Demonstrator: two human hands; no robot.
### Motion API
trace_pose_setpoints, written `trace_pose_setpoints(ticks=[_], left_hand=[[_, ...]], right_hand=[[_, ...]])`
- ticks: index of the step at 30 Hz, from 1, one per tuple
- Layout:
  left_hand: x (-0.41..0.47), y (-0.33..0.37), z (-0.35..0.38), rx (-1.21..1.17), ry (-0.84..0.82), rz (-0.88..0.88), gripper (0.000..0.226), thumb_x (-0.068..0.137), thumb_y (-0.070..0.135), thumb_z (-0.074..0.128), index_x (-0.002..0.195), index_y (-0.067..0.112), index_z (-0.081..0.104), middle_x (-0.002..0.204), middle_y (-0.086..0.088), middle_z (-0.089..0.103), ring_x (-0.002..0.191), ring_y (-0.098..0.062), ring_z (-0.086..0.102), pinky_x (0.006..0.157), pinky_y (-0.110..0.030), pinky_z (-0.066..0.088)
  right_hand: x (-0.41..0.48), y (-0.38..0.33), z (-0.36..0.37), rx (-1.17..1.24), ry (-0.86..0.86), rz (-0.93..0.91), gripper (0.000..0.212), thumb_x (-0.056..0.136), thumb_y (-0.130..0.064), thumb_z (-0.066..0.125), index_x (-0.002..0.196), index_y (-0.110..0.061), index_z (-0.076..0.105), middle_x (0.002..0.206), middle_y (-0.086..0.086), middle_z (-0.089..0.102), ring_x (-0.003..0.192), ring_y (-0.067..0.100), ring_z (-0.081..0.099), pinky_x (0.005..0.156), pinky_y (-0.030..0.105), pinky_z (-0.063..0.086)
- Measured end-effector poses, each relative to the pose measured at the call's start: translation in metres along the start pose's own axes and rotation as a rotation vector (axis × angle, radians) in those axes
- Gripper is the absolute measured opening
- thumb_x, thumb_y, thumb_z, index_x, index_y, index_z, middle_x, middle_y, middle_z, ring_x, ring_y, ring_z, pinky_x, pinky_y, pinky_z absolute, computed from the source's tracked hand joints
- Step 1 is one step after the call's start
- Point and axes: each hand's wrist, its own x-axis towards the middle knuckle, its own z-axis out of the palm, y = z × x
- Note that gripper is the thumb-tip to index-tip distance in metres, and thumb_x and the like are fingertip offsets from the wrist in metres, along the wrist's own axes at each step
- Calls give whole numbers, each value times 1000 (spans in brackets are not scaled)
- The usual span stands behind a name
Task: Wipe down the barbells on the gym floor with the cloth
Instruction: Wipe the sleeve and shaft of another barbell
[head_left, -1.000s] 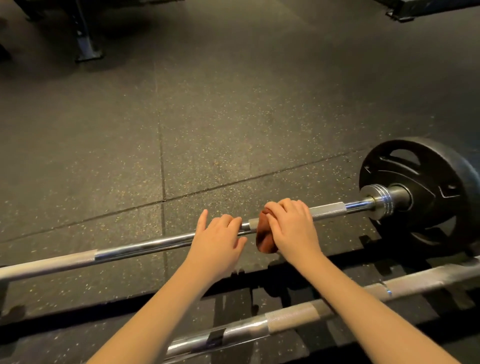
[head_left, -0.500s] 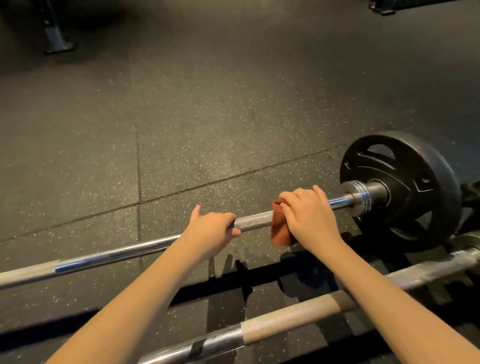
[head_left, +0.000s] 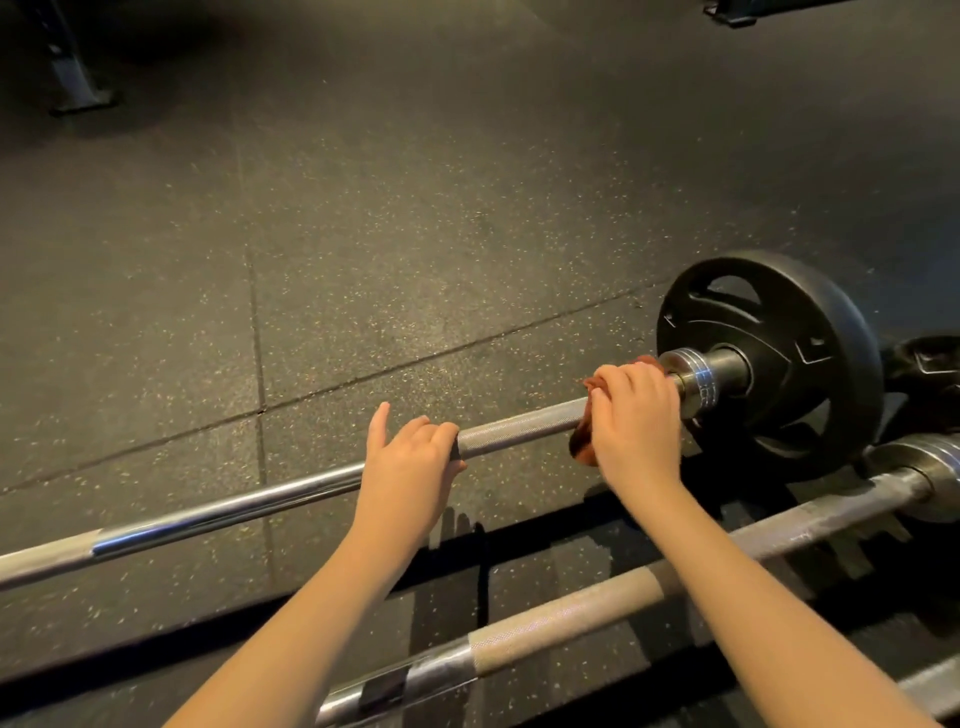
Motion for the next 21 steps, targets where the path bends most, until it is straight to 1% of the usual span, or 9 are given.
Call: trace_pose_setpoints(ticks=[1, 3, 7, 10, 12, 13, 15, 18, 21], left_hand=[[0, 1, -1, 4, 7, 1, 34, 60, 21, 89, 83, 15, 65, 75, 3, 68, 84, -22, 68, 106, -48, 21], [-2, 1, -2, 9, 13, 6, 32, 63, 22, 87, 86, 15, 65, 76, 3, 68, 85, -22, 67, 106, -48, 21], [-4, -2, -3, 32, 34, 14, 32, 63, 23, 86, 86, 15, 66, 77, 3, 69, 86, -23, 67, 106, -48, 22], [-2, 0, -4, 44, 23, 4, 30, 65, 24, 86, 84, 16, 65, 76, 4, 68, 86, -23, 67, 106, -50, 24], [-1, 4, -4, 49, -14, -19, 30, 64, 25, 86, 81, 16, 63, 73, 3, 67, 82, -23, 66, 105, -51, 29], [-1, 7, -5, 49, -24, -32, 30, 64, 25, 86, 79, 16, 62, 71, 2, 65, 80, -23, 65, 103, -51, 32], [-1, 11, -5, 51, -38, -53, 30, 64, 25, 86, 79, 15, 62, 71, 0, 65, 80, -25, 64, 99, -51, 39], [-5, 9, -2, 41, -44, -64, 28, 70, 23, 81, 91, 13, 64, 83, -2, 67, 94, -29, 64, 100, -53, 38], [-7, 4, -6, 31, -92, -83, 29, 93, 26, 56, 119, 15, 56, 114, 0, 65, 127, -26, 47, 112, -53, 18]], right_hand=[[-7, -12, 5, 29, 3, 7, 20, 96, -24, 45, 105, -16, 61, 102, 0, 57, 104, 23, 50, 102, 49, 38], [-17, -26, 9, 85, -44, -121, 16, 95, -23, 50, 105, -17, 61, 104, -2, 56, 103, 20, 49, 102, 43, 39], [-1, -12, -3, 28, -193, -339, 35, 92, -37, 38, 110, -18, 62, 102, -2, 61, 98, 21, 53, 92, 37, 41], [12, 5, -6, -64, -92, -130, 23, 96, -30, 39, 99, -20, 60, 93, -1, 59, 93, 24, 53, 89, 39, 38], [5, -7, 0, -38, -5, 41, 14, 96, -22, 46, 98, -18, 59, 95, 1, 57, 98, 25, 50, 96, 46, 38], [-2, -17, 5, -11, 9, 54, 12, 96, -20, 48, 98, -18, 60, 96, 0, 56, 100, 25, 48, 98, 48, 38], [-16, -34, 11, 59, -23, -82, 10, 94, -19, 52, 99, -17, 61, 97, -1, 56, 99, 22, 47, 97, 45, 37], [-9, -31, 0, 70, -184, -281, 16, 96, -24, 53, 108, -18, 62, 102, -2, 60, 101, 21, 51, 97, 38, 36], [6, -18, -5, -33, -165, -154, 18, 98, -29, 48, 108, -20, 60, 100, -3, 62, 102, 21, 53, 101, 37, 31]])
